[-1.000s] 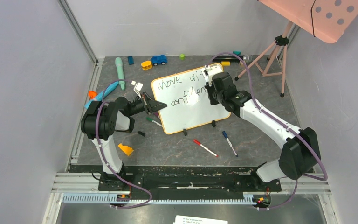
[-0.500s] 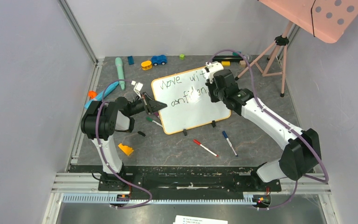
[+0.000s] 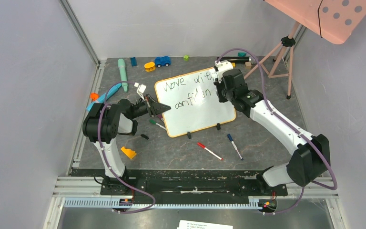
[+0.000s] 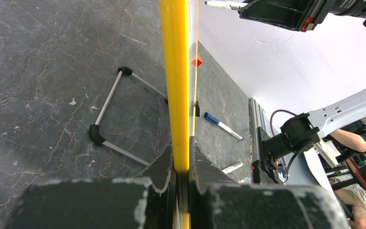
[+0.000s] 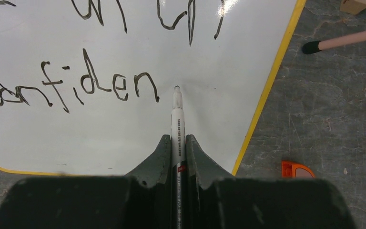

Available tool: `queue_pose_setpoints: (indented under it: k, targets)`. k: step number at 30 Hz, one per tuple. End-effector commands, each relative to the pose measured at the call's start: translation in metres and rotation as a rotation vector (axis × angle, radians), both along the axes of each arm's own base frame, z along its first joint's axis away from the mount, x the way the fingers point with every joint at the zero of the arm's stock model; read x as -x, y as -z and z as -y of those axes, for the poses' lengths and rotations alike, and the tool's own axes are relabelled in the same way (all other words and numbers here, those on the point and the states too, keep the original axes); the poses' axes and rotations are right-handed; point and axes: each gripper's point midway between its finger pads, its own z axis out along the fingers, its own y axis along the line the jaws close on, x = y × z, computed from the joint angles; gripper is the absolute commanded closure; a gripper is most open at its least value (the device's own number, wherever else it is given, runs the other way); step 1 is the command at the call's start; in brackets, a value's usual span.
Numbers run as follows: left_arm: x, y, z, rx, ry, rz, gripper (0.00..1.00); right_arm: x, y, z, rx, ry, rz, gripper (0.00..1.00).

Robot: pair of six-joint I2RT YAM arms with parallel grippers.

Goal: Write a sentence on the whiteboard

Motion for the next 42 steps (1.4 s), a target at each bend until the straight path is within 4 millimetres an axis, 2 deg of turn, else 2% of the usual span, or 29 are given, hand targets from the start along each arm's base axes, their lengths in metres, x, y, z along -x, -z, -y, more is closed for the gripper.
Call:
queue_pose_setpoints:
  k: [1, 17, 25, 35, 38, 42]
  targets:
    - [-0.017, 0.003, -0.006, -0.063, -0.065, 0.194, 0.98, -0.013, -0.022, 0.001, -0.010, 0.011, 0.058, 1.00]
    - [-0.016, 0.003, -0.005, -0.063, -0.064, 0.195, 0.98, -0.027, -0.014, -0.007, -0.012, -0.027, 0.044, 1.00]
    - [-0.017, 0.003, -0.006, -0.062, -0.065, 0.193, 0.98, -0.016, -0.004, -0.015, -0.041, -0.077, 0.016, 1.00]
    - [-0.017, 0.004, -0.006, -0.061, -0.065, 0.189, 0.98, 0.005, 0.017, -0.003, -0.032, -0.062, -0.032, 1.00]
    - [-0.018, 0.004, -0.005, -0.061, -0.064, 0.191, 0.98, 0.006, 0.018, 0.004, -0.013, -0.036, -0.031, 1.00]
    - [-0.018, 0.004, -0.006, -0.061, -0.065, 0.188, 0.98, 0.002, 0.008, 0.012, 0.016, 0.006, -0.006, 1.00]
